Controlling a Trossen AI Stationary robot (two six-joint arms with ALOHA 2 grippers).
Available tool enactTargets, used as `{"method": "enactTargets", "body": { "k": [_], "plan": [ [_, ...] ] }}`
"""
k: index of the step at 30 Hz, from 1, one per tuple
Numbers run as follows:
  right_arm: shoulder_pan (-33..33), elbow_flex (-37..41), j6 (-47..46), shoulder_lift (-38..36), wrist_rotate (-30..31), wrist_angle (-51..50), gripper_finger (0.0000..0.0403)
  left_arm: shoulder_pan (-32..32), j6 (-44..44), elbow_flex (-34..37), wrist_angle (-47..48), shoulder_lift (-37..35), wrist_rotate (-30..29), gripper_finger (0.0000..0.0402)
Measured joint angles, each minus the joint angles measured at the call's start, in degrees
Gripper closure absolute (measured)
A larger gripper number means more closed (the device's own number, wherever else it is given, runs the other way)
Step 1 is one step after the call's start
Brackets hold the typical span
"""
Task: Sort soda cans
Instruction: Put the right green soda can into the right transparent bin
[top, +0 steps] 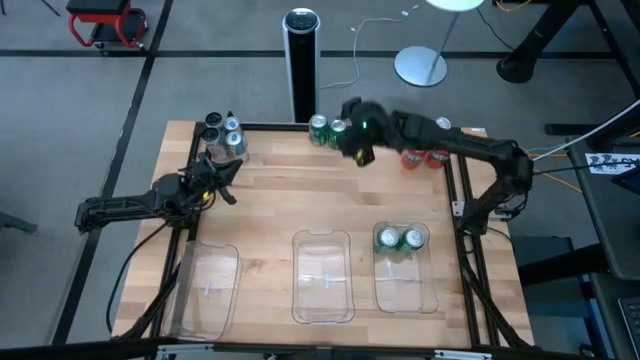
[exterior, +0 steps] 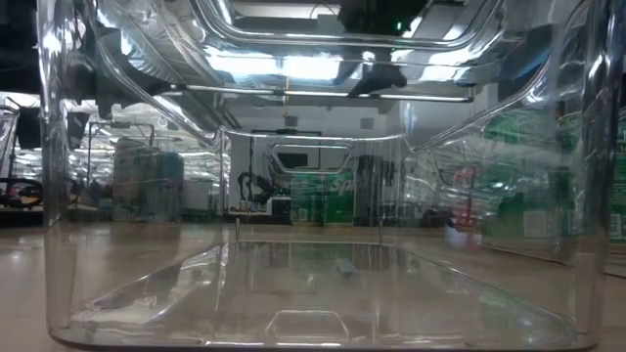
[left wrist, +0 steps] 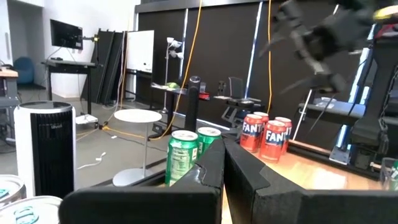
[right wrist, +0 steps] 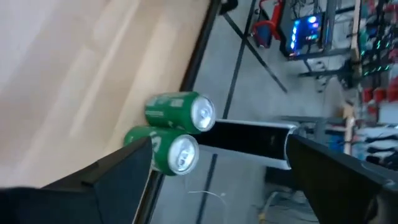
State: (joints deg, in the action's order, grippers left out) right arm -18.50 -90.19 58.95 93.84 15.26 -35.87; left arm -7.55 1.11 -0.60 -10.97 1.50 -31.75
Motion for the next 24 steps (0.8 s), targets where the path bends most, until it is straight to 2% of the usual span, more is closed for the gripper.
{"method": "enactTargets", "body": {
  "k": [5, 10, 24],
  "plan": [
    [-7.8, 0.0, 0.0, 3.1, -7.9, 5.1, 0.0033, 0.0, -0.5, 0.0, -0.2, 0.0, 0.0, 0.0402],
    [-13.0, 0.0, -0.2, 7.1, -13.7, 9.4, 0.0033, 0.0, -1.6, 0.0, -0.3, 0.0, 0.0, 0.0402],
    [-18.9, 0.0, -6.9, 15.0, -25.6, 13.4, 0.0033, 0.0, -2.7, 0.0, -1.1, 0.0, 0.0, 0.0402]
  ]
}}
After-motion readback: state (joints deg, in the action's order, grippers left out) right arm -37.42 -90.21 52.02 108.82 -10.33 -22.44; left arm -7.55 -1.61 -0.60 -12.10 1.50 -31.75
